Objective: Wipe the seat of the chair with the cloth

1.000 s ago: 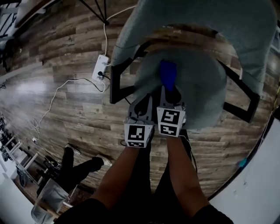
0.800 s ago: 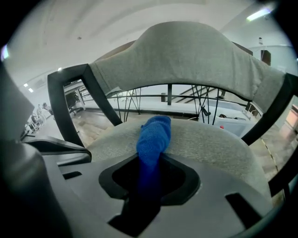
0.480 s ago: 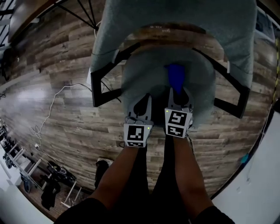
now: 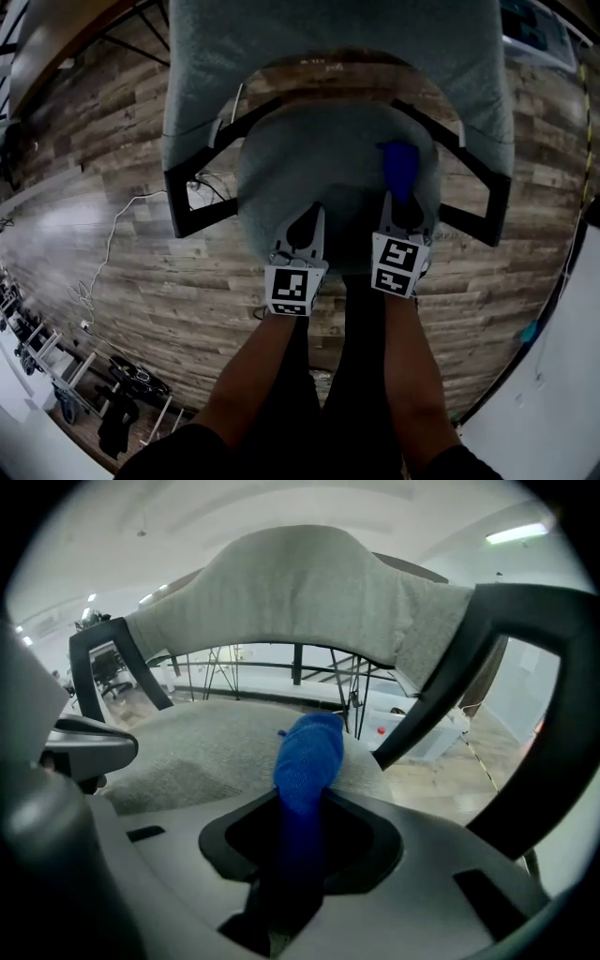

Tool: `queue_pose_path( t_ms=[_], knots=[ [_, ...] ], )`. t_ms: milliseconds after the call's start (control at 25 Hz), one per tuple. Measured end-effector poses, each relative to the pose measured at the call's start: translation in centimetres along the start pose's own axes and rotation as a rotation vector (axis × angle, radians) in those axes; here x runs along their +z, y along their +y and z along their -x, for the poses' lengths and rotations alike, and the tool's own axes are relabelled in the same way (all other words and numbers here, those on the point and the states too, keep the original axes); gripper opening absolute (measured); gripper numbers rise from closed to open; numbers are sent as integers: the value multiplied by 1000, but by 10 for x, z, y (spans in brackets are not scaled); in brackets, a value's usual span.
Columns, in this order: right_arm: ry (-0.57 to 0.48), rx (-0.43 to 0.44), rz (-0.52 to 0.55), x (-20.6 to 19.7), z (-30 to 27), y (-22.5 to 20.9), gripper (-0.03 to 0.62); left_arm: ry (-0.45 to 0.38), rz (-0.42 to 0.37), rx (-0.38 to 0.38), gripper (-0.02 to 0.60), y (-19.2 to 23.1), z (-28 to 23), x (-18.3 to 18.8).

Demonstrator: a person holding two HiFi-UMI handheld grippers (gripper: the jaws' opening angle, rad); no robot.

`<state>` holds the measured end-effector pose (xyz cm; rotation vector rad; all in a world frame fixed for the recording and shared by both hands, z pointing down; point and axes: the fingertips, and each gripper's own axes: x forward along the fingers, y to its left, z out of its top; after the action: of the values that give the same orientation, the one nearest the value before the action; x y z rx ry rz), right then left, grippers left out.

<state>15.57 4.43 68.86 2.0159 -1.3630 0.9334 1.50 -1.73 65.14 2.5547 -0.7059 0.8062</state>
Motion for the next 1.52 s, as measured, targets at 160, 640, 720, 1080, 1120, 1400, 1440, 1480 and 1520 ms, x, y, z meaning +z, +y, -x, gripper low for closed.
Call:
queue_pose_path(
  t_ms=[160,640,720,1080,1120,1400,1440,1480,1520],
  knots=[
    [1,-35,-10,-8,3,-24,114,-11,16,12,6,-7,-2,-1],
    [-12,-143,23,-11,19,-51,114,-1,29,-28,6,-8,-1,-2],
    [-35,-139,36,-7,25,-43,114,-5,29,-51,6,-7,5,-1],
    [-66,-33,77,9,37,50,114,-27,59,-50,6,33,42,-9],
    [-68,-15,78,11,37,66,114,-26,60,-45,6,40,48,-13],
    [-81,122,70,12,35,172,114,-24,110,76,6,104,86,-36],
    [-80,142,78,12,35,186,114,-28,128,89,6,112,91,-37],
    [-79,160,85,13,35,199,114,-31,142,98,6,119,96,-38],
    [-79,176,90,13,36,211,114,-33,149,105,6,126,100,-40]
  ],
)
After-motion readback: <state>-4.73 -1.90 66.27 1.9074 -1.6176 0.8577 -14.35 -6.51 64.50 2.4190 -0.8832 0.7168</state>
